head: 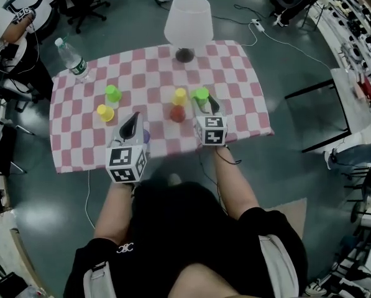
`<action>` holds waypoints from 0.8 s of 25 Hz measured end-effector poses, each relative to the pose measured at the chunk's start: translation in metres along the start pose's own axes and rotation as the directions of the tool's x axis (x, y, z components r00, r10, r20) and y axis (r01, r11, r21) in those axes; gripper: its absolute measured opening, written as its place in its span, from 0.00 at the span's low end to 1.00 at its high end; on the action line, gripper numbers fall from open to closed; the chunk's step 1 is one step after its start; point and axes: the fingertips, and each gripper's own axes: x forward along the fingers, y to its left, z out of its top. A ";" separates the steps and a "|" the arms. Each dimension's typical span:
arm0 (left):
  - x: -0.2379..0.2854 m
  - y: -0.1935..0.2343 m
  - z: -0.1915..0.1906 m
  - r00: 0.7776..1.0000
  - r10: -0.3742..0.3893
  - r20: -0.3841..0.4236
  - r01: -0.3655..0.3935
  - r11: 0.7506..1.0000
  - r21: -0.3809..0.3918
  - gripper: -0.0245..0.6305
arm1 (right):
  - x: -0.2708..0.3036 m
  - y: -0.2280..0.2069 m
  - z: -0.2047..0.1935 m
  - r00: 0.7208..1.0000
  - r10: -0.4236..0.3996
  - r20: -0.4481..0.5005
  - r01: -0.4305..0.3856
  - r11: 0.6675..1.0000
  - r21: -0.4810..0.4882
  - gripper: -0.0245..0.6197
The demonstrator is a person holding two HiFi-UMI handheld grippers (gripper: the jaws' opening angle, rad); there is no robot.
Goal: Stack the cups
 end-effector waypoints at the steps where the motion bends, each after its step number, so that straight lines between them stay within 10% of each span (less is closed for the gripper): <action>1: -0.004 0.004 -0.001 1.000 0.012 0.000 -0.012 1.000 -0.005 0.04 | 0.002 0.010 0.001 1.000 0.021 0.001 -0.021 1.000 -0.008 0.37; 20: -0.063 0.067 -0.022 0.974 0.225 0.002 -0.224 0.970 -0.094 0.04 | 0.014 0.137 -0.019 0.952 0.298 -0.071 -0.303 0.949 -0.085 0.37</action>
